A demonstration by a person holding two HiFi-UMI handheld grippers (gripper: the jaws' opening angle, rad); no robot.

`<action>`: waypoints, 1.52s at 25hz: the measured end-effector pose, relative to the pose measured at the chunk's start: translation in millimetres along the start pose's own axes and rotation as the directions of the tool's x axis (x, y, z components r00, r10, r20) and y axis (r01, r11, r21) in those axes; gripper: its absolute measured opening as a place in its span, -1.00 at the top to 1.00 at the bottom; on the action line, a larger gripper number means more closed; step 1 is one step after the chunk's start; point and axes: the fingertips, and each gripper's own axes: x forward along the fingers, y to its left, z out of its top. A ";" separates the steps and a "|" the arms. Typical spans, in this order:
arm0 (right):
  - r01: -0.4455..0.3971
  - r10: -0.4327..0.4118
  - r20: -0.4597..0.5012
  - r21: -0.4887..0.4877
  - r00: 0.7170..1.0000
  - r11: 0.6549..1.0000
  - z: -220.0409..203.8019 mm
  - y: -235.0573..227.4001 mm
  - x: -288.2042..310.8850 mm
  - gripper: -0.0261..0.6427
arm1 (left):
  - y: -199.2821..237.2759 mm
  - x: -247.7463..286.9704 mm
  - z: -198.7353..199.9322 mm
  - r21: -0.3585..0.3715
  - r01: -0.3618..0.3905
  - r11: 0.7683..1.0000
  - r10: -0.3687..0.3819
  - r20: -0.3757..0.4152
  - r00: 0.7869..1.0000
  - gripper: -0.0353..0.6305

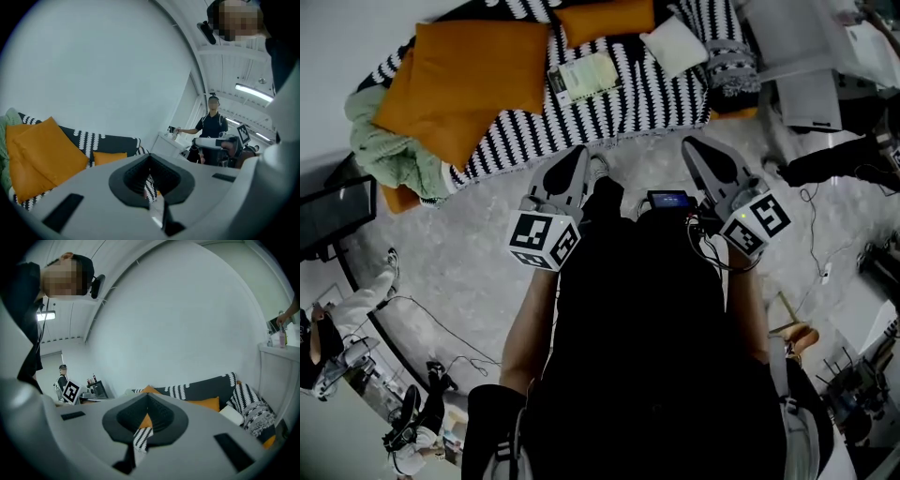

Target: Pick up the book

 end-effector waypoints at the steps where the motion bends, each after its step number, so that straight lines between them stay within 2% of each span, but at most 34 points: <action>1: 0.006 -0.006 -0.004 0.003 1.000 1.000 1.6 0.0 8.3 0.87 | 8.7 1.7 1.4 -0.008 0.004 1.000 -0.004 -0.006 1.000 0.85; 10: 0.028 -0.027 -0.066 0.006 0.997 1.000 13.9 3.9 67.7 0.87 | 68.4 18.8 16.3 -0.087 0.045 0.995 -0.046 -0.015 0.999 0.85; 16: 0.025 -0.024 -0.099 0.005 0.995 1.000 9.7 7.7 95.0 0.87 | 100.3 29.1 13.3 -0.097 0.048 0.994 -0.051 -0.031 0.998 0.85; 22: 0.065 -0.061 -0.093 0.032 0.994 0.997 6.7 -2.1 99.2 0.87 | 113.4 42.6 -2.8 -0.142 0.026 0.989 -0.036 -0.067 0.997 0.85; 27: 0.068 -0.060 -0.128 0.057 0.990 0.996 -6.6 -22.3 107.4 0.87 | 120.5 63.7 -19.0 -0.201 -0.003 0.980 -0.012 -0.075 0.997 0.85; 38: 0.006 0.015 -0.200 0.104 0.980 0.995 -43.4 -81.4 132.1 0.87 | 135.8 111.1 -67.7 -0.253 -0.112 0.961 0.082 -0.125 0.989 0.85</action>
